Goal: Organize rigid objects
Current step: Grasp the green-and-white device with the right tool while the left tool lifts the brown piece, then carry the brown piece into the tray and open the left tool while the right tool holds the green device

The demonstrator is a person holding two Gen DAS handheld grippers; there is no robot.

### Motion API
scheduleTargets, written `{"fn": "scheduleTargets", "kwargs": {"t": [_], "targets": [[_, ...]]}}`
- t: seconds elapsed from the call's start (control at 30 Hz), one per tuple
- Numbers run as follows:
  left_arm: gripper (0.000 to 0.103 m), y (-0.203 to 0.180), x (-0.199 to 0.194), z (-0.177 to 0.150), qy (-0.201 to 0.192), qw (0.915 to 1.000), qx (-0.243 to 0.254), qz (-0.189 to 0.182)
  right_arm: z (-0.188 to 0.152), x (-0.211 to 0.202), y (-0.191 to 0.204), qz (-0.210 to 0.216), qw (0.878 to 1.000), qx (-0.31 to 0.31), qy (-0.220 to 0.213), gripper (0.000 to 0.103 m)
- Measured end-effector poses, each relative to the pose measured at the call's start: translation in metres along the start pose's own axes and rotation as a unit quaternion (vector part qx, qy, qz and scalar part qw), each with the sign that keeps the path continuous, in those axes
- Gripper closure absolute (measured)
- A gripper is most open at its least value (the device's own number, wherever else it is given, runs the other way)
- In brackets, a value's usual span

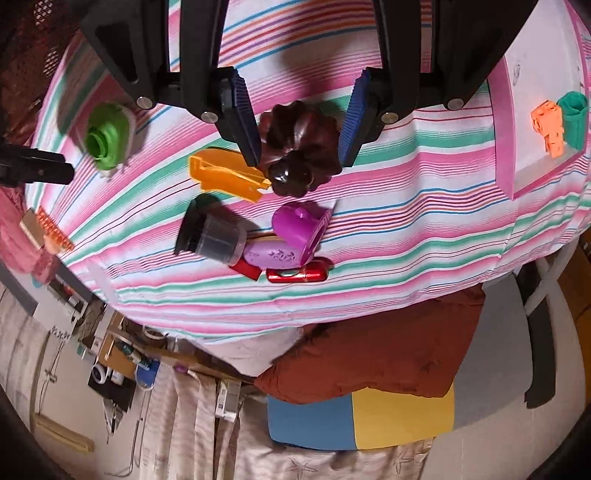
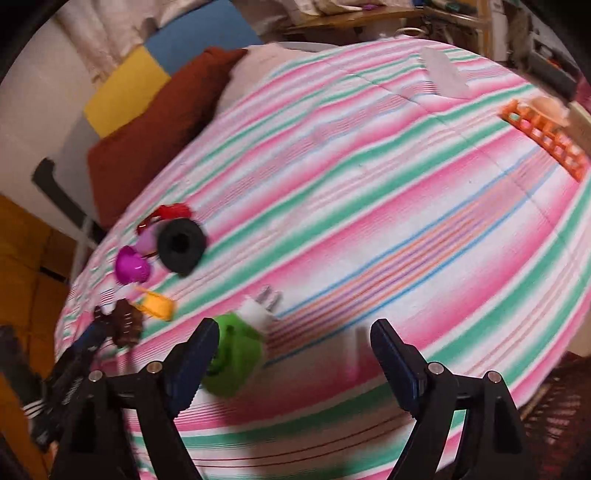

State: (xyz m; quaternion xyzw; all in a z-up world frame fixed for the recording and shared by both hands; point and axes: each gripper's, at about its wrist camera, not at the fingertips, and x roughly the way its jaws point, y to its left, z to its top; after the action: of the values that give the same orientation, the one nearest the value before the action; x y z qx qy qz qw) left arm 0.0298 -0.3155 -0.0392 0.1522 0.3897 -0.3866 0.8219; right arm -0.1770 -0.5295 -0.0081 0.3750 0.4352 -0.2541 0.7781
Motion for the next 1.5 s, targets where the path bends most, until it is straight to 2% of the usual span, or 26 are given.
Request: {"fn": "scheduleTargets", "kwargs": {"t": [0.17,0.27,0.3,0.33,0.37,0.47,0.7,0.87,0.9,1.0,1.07,1.2,1.23,1.3,1.4,1.5], "targets": [[0.059,-0.001,0.012,0.004,0.003,0.9999,0.003,0.012,-0.01,0.021,0.029,0.002,0.998,-0.046,0.039,0.018],[0.059,-0.001,0.018,0.007,0.0,1.0,0.007,0.003,-0.014,0.033,0.047,-0.018,0.995,-0.084,0.046,0.018],[0.059,-0.001,0.019,0.008,-0.001,1.0,0.008,0.0,-0.014,0.039,0.052,-0.024,0.994,-0.097,0.047,0.02],[0.06,0.0,0.019,0.008,-0.001,1.0,0.007,-0.001,-0.016,0.043,0.059,-0.034,0.991,-0.119,0.047,0.028],[0.064,0.001,0.018,0.008,-0.002,1.0,0.006,-0.004,-0.018,0.047,0.065,-0.045,0.987,-0.145,0.049,0.033],[0.078,0.007,0.011,0.006,-0.003,0.9998,0.005,-0.02,-0.02,0.049,0.07,-0.055,0.981,-0.182,0.043,0.034],[0.08,0.023,-0.016,-0.011,-0.015,0.9994,-0.009,-0.031,-0.021,0.045,0.067,-0.055,0.98,-0.188,0.044,0.034],[0.08,0.022,-0.015,-0.014,-0.012,0.9999,0.002,-0.008,-0.023,0.047,0.068,-0.052,0.98,-0.188,0.043,0.034],[0.078,0.021,-0.015,-0.013,-0.011,0.9999,0.002,-0.005,-0.022,0.047,0.067,-0.05,0.981,-0.184,0.044,0.034],[0.062,0.018,-0.012,-0.007,-0.009,0.9999,-0.007,-0.009,-0.022,0.047,0.066,-0.046,0.982,-0.177,0.045,0.034],[0.061,0.014,-0.01,-0.001,-0.014,0.9997,-0.009,-0.018,-0.022,0.048,0.066,-0.048,0.981,-0.18,0.044,0.034],[0.061,0.004,0.0,0.005,-0.009,0.9999,0.008,-0.011,-0.023,0.047,0.066,-0.046,0.981,-0.187,0.039,0.034],[0.062,0.002,0.005,0.006,-0.002,0.9999,0.014,-0.004,-0.024,0.047,0.066,-0.045,0.981,-0.187,0.037,0.034],[0.078,0.004,0.01,0.004,-0.002,0.9998,0.014,0.014,-0.025,0.047,0.066,-0.046,0.98,-0.191,0.035,0.034],[0.081,0.011,0.004,0.001,-0.005,1.0,0.0,0.002,-0.027,0.045,0.07,-0.052,0.978,-0.201,0.029,0.034],[0.081,0.014,-0.003,-0.005,-0.004,1.0,-0.002,0.006,-0.027,0.043,0.073,-0.047,0.977,-0.206,0.021,0.034]]}}
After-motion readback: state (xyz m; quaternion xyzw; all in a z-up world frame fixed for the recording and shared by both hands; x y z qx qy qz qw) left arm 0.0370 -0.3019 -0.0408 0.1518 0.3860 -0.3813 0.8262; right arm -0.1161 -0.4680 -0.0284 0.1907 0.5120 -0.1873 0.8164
